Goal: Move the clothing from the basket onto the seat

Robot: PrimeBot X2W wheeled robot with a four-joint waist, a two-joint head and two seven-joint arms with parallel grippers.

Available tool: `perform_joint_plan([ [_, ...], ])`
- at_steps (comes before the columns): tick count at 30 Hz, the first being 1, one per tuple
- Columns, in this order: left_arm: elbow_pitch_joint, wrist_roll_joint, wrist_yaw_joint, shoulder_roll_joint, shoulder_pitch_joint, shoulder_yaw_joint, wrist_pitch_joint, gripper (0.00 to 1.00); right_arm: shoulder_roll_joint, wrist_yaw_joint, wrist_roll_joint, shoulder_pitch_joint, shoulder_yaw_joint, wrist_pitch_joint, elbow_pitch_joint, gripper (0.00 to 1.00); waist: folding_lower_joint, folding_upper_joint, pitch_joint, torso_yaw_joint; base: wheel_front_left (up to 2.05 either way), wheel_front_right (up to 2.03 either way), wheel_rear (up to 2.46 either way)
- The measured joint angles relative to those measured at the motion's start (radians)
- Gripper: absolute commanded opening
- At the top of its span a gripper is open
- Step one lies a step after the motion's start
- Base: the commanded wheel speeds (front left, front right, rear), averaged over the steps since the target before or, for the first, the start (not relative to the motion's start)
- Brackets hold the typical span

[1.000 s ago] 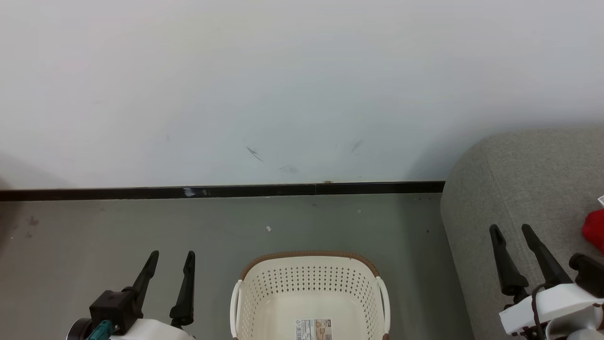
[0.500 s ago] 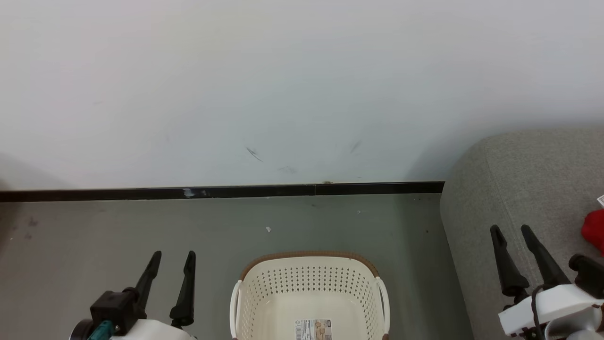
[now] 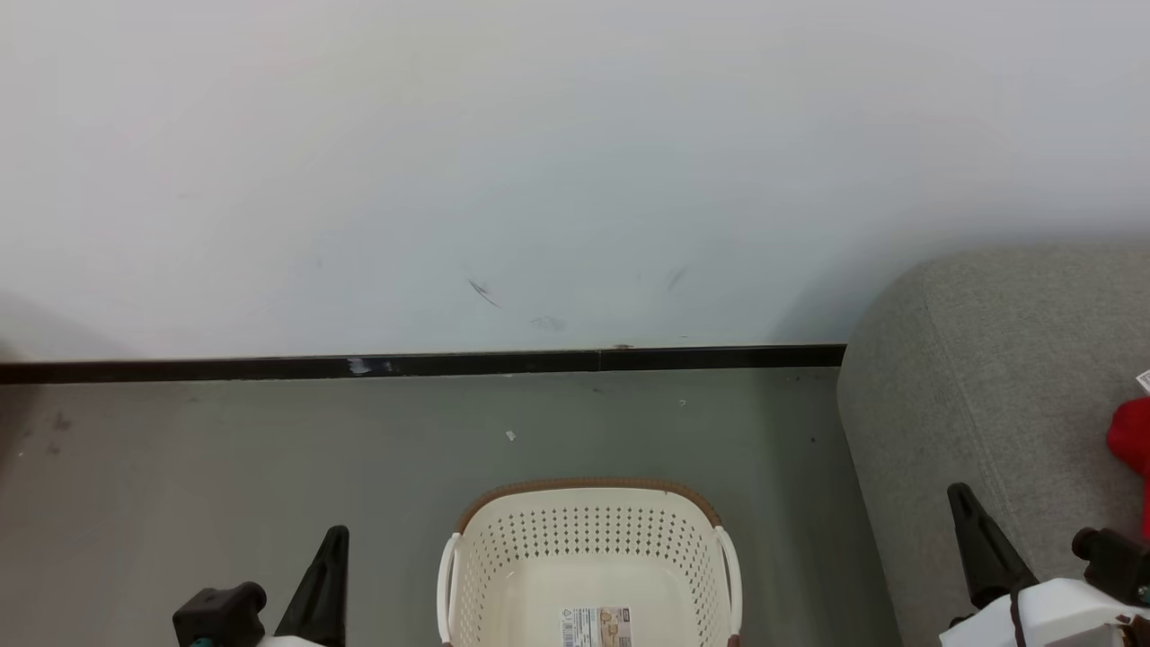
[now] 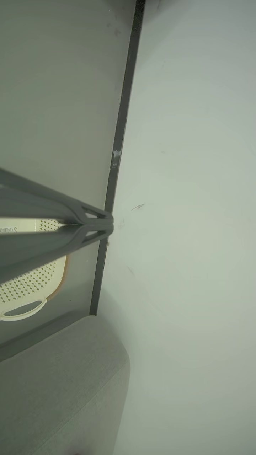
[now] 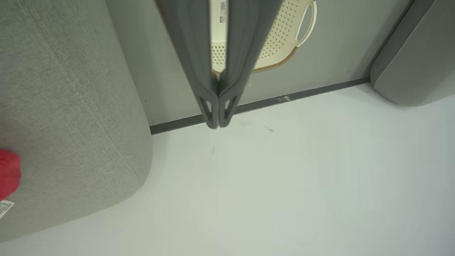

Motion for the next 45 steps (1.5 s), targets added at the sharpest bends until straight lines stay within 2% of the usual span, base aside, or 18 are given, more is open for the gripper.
perform_joint_plan([
  [11,0.0,-0.129,-0.019,-0.009,0.0,0.041,0.036,0.0,0.011,0.0,0.155,-0.01,-0.012,0.05,0.006,0.0,0.0008,0.0,0.003,-0.007,0.0,0.0,0.0],
  [20,0.0,-0.227,-0.036,-0.023,-0.001,0.074,0.071,0.0,0.02,0.0,0.263,-0.014,-0.029,0.086,0.008,0.0,0.0066,0.0,0.002,-0.013,0.0,0.0,0.0],
  [27,-0.001,-0.306,-0.049,-0.027,-0.003,0.099,0.097,0.0,0.025,0.0,0.347,-0.016,-0.04,0.111,0.012,0.0,0.0086,0.0,0.001,-0.017,0.0,0.0,0.0],
  [34,0.0,-0.384,-0.059,-0.032,-0.005,0.126,0.123,0.0,0.03,0.0,0.432,-0.035,-0.048,0.136,0.016,0.0,0.0087,0.0,0.002,-0.02,0.0,0.0,0.0],
  [45,-0.001,-0.506,-0.08,-0.039,-0.011,0.164,0.159,0.0,0.042,0.0,0.569,-0.036,-0.067,0.174,0.021,0.0,0.0041,0.0,0.008,-0.025,0.0,0.0,0.0],
])
